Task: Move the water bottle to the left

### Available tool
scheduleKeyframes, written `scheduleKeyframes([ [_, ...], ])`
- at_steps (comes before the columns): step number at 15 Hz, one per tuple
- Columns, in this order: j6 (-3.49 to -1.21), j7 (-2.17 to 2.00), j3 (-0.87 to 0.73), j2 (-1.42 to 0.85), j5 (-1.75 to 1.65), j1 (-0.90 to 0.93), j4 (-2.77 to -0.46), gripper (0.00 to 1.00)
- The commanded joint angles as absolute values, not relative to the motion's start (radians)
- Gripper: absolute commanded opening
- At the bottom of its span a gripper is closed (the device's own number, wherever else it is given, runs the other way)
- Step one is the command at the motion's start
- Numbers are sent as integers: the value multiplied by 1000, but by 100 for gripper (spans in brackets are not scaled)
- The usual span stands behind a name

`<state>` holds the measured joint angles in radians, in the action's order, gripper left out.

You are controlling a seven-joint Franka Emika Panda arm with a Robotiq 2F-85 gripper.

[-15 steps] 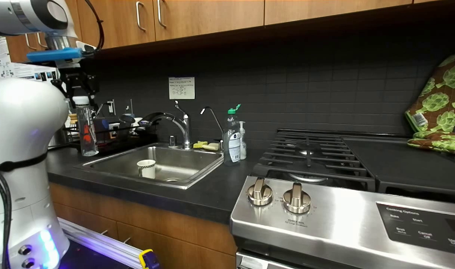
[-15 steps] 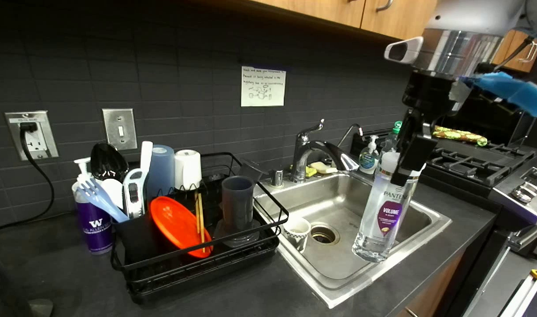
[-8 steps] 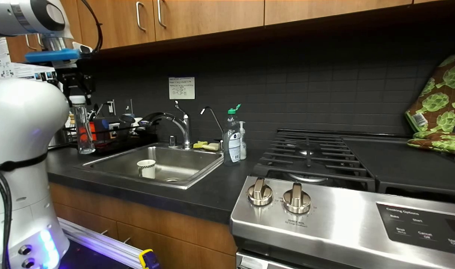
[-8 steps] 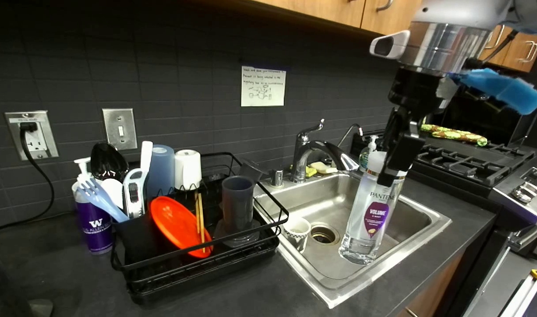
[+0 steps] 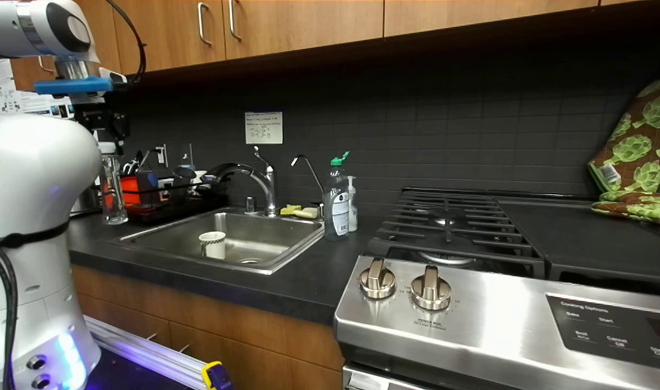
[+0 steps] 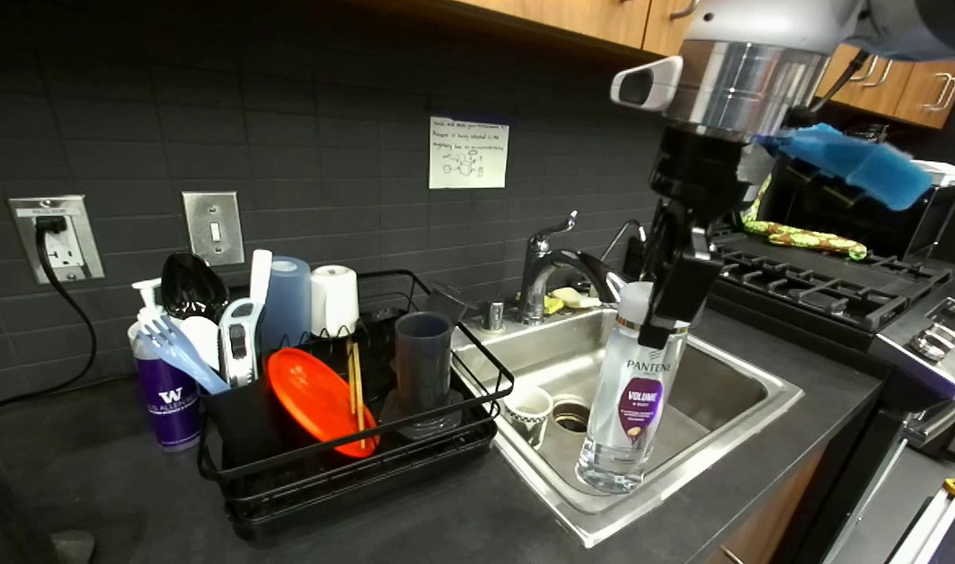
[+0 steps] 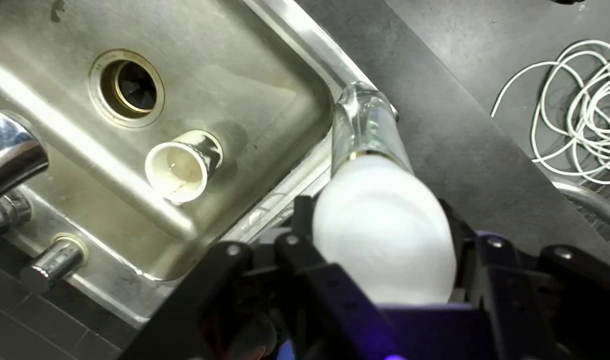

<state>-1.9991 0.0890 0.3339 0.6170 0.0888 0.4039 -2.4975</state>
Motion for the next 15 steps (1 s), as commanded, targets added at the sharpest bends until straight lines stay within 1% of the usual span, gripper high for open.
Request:
scheduleKeyframes([
  [1,-1999,74,344,558,98,420,-2428,32],
  [15,-2070,68,426,380,79,447,-2313,32],
])
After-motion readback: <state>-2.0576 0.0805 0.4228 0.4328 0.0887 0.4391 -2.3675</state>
